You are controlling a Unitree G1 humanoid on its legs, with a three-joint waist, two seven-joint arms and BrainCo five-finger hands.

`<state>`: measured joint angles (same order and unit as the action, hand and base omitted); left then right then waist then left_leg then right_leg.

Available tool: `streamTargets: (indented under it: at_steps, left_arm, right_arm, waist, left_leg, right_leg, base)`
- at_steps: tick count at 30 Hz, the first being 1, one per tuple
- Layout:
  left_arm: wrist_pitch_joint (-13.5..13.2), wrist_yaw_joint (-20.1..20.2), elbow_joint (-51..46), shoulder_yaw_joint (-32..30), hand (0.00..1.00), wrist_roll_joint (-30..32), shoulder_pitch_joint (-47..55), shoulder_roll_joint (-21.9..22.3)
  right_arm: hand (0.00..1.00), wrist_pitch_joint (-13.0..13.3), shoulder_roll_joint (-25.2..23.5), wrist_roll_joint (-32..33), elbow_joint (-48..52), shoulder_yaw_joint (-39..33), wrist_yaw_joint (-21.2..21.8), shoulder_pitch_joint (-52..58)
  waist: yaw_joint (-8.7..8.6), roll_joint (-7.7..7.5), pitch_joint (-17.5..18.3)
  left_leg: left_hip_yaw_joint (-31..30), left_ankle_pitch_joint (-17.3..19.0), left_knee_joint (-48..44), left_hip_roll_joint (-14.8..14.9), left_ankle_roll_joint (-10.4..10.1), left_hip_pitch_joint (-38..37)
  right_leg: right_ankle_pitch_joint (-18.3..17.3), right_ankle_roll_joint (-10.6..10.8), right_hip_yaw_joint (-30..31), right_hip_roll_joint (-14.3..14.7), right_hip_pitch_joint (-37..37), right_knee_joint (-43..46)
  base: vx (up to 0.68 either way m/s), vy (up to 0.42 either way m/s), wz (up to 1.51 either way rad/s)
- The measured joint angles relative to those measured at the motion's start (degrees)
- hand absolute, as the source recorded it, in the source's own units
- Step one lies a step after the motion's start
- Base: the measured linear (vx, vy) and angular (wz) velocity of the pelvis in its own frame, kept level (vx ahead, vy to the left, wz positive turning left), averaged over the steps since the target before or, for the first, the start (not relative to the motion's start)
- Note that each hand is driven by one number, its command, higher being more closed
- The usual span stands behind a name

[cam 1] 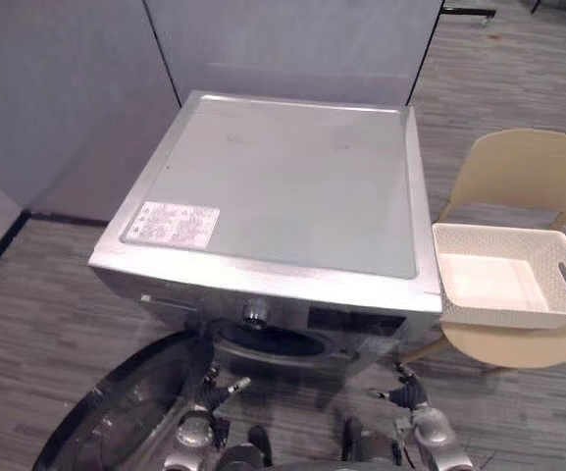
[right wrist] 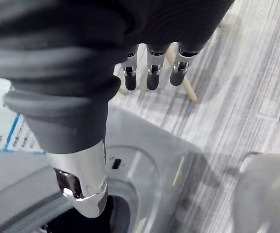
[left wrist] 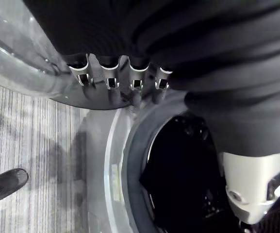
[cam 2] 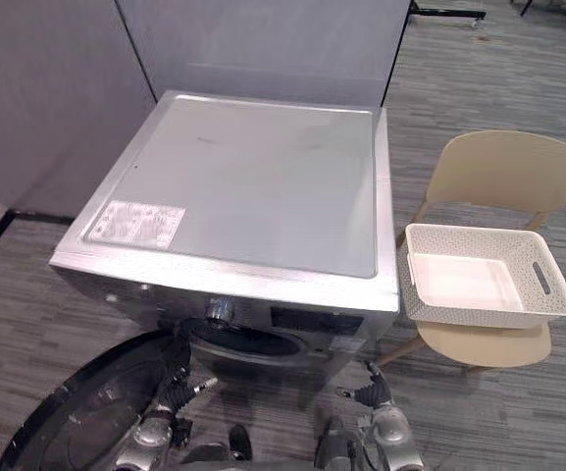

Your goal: Pick up the laundry basket with both hands and put the clothes into the washing machine.

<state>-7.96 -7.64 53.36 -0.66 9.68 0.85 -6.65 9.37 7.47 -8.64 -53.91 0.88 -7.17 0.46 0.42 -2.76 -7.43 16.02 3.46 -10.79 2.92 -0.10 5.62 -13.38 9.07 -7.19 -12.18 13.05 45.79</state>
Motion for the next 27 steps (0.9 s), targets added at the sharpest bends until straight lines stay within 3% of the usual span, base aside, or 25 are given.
streamTargets:
  at_steps: [1, 2, 3, 4, 5, 6, 8, 10, 11, 12, 13, 15, 16, 18, 19, 21, 25, 27]
  left_arm:
    - [0.08, -0.01, -0.21, -0.07, 0.0, 0.0, 0.39, -0.19]
    - [0.44, -0.09, -0.55, -1.27, 0.0, -0.01, 1.16, 0.15]
    - [0.72, -0.12, -0.66, -1.59, 0.0, -0.02, 1.58, 1.57]
    - [0.72, -0.16, -1.02, -1.56, 0.0, -0.02, 1.54, 2.05]
    - [0.61, -0.2, -1.09, -1.08, 0.0, -0.05, 0.61, 2.2]
    - [0.78, -0.2, -1.05, -0.43, 0.0, -0.08, -0.91, 3.57]
    - [0.59, -0.24, -1.11, 1.02, 0.0, -0.18, -1.53, 4.26]
    - [0.57, -0.34, -1.09, 1.19, 0.0, -0.6, -0.34, 4.28]
    - [0.51, -0.55, -1.19, 1.2, 0.0, -0.55, -0.18, 4.05]
    - [0.52, -0.72, -1.17, 1.35, 0.0, -0.48, -0.03, 3.95]
    - [0.52, -1.08, -1.18, 1.92, 0.0, -0.47, 0.42, 3.84]
    - [0.54, -1.23, -1.23, 2.82, 0.0, -0.46, 0.63, 3.77]
    - [0.53, -1.23, -1.23, 3.03, 0.0, -0.46, 0.61, 3.8]
    - [0.46, -1.26, -1.82, 3.82, 0.0, -0.46, 0.46, 3.75]
    - [0.47, -1.28, -3.13, 4.9, 0.0, -0.46, 0.13, 3.21]
    - [0.47, -1.43, -6.5, 6.03, 0.0, -0.47, 0.05, 2.3]
    - [0.44, -2.44, -16.48, 8.02, 0.0, -0.5, 0.88, 2.01]
    - [-0.26, -2.66, -26.97, 7.74, 0.0, -0.55, 1.76, 1.63]
  right_arm:
    - [0.0, 0.01, -0.2, 0.0, -0.59, 0.01, 0.01, -0.16]
    - [0.0, 0.05, 0.46, 0.0, -1.67, 0.05, -0.07, -1.33]
    - [0.0, 0.17, 1.54, 0.02, -1.88, 0.07, -0.24, -3.09]
    - [0.0, 0.21, 1.87, 0.07, -2.03, 0.08, -0.39, -4.4]
    - [0.0, 0.3, 2.06, 0.24, -2.09, 0.0, -0.5, -6.71]
    - [0.0, 0.3, 3.1, 0.32, -2.73, -0.39, -0.57, -7.81]
    - [0.0, 0.02, 3.13, 0.84, -3.68, -1.01, -0.68, -6.97]
    - [0.0, -0.23, 2.61, 1.33, -3.59, -1.73, -0.99, -3.46]
    - [0.0, -0.76, 2.29, 1.35, -3.52, -3.39, -1.56, -2.13]
    - [0.0, -0.87, 1.87, 1.36, -3.54, -4.57, -1.68, -2.01]
    - [0.0, -0.92, 2.09, 1.33, -3.53, -6.09, -1.82, -1.92]
    - [0.0, -0.94, 2.65, 1.33, -3.52, -6.78, -1.92, -0.78]
    - [0.0, -0.94, 2.64, 1.32, -3.5, -6.8, -1.95, 0.03]
    - [0.0, -0.93, 2.75, 1.32, -3.38, -6.97, -1.94, 0.51]
    - [0.0, -0.92, 1.62, 1.32, -3.24, -7.71, -1.87, 1.18]
    - [0.0, -0.88, -0.04, 1.35, -2.98, -7.98, -1.84, 2.05]
    - [0.0, -0.88, -0.23, 1.4, -2.95, -8.16, -1.83, 3.66]
    - [0.0, -0.88, -0.28, 1.4, -2.95, -8.17, -1.84, 3.95]
  waist:
    - [0.57, -0.94, 0.3]
    - [2.35, -0.36, 0.55]
    - [3.76, 1.71, 0.49]
    - [4.05, 2.97, 0.55]
    - [3.85, 3.38, -0.22]
    - [3.36, 6.35, -2.07]
    - [3.53, 7.95, -2.91]
    - [3.04, 7.53, -3.04]
    - [1.74, 5.28, -3.1]
    - [1.58, 4.79, -3.08]
    - [1.66, 4.19, -3.06]
    - [1.65, 4.13, -3.17]
    - [1.4, 4.63, -2.87]
    - [0.29, 6.1, -2.06]
    - [0.21, 5.65, -1.6]
    - [0.23, 4.29, -0.61]
    - [0.15, 4.51, 0.14]
    - [0.07, 4.85, 1.15]
  left_leg:
    - [-0.23, 0.02, -1.41, -0.33, 0.01, 0.69]
    - [-0.12, 0.01, -3.59, 0.14, -0.02, 2.58]
    - [-0.02, -0.49, -3.03, 1.78, -0.17, 4.33]
    - [0.46, -1.07, -2.48, 2.42, -0.05, 5.41]
    - [1.16, -2.69, -2.56, 2.75, 0.29, 8.62]
    - [-0.77, -3.28, -3.45, 4.44, -0.78, 10.55]
    - [-2.02, -4.09, -2.49, 5.09, -2.21, 10.64]
    - [-3.52, -4.93, 3.17, 4.26, -4.61, 8.45]
    - [-3.56, -4.11, 4.51, 2.7, -6.22, 8.83]
    - [-4.17, -4.05, 1.43, 1.96, -5.67, 10.24]
    - [-4.71, -2.68, -5.97, 1.72, -3.66, 11.92]
    - [-5.24, 0.15, -14.35, 3.21, -2.27, 10.56]
    - [-6.19, 2.13, -14.98, 4.21, -3.53, 7.39]
    - [-8.63, 4.8, -7.26, 3.71, -4.39, 2.1]
    - [-8.3, 4.95, -1.55, 3.01, -3.23, 0.2]
    - [-8.31, 3.02, 1.86, 1.32, -2.77, -0.16]
    - [-8.95, 1.5, 5.72, -1.43, -1.22, -3.34]
    - [-9.67, -0.04, 8.42, -2.77, -0.73, -4.14]
  right_leg:
    - [-0.19, 0.5, 0.3, 0.1, -0.8, 0.27]
    - [-1.74, 1.0, 0.87, 2.13, -3.03, -6.59]
    - [-1.61, 0.68, 0.85, 4.7, -4.52, -14.46]
    - [-1.84, -0.61, 0.73, 5.59, -5.21, -18.46]
    - [-3.15, -5.57, 0.12, 5.95, -5.79, -24.76]
    - [-0.08, -6.27, -1.47, 8.01, -6.6, -28.24]
    - [2.25, -6.77, -2.69, 9.41, -8.19, -31.64]
    - [2.8, -7.45, -4.97, 8.65, -8.26, -31.53]
    - [2.98, -8.23, -5.67, 6.86, -7.01, -31.65]
    - [3.63, -9.22, -6.22, 5.66, -5.83, -31.44]
    - [4.85, -9.24, -6.62, 4.03, -4.49, -31.38]
    - [6.09, -8.52, -6.08, 3.29, -3.77, -31.41]
    - [6.5, -7.87, -6.0, 3.34, -3.75, -31.4]
    - [7.33, -6.39, -5.87, 3.79, -3.71, -31.93]
    - [8.59, -5.1, -5.99, 3.91, -3.82, -33.7]
    - [11.42, -4.22, -6.55, 3.09, -4.52, -37.0]
    - [13.92, -2.78, -7.0, 1.29, -8.22, -41.23]
    - [15.26, -2.05, -7.44, 0.6, -9.11, -43.88]
  base:
    - [-0.19, -0.087, 0.22]
    - [-0.21, -0.044, -0.34]
    - [-0.25, -0.018, -0.55]
    - [-0.32, -0.045, -0.43]
    - [-0.42, -0.102, 0.02]
    - [-0.44, -0.119, 0.2]
    - [-0.34, -0.039, 0.31]
    - [-0.26, -0.035, 0.56]
    - [-0.18, 0.001, 0.5]
    - [-0.19, 0.045, 0.29]
    - [-0.13, 0.055, -0.02]
    - [-0.15, 0.13, -0.13]
    - [-0.11, 0.162, -0.04]
    - [-0.05, 0.185, 0.02]
    - [-0.06, 0.167, 0.03]
    - [-0.04, 0.132, 0.15]
    - [0.0, 0.133, 0.13]
    - [0.04, 0.107, 0.1]
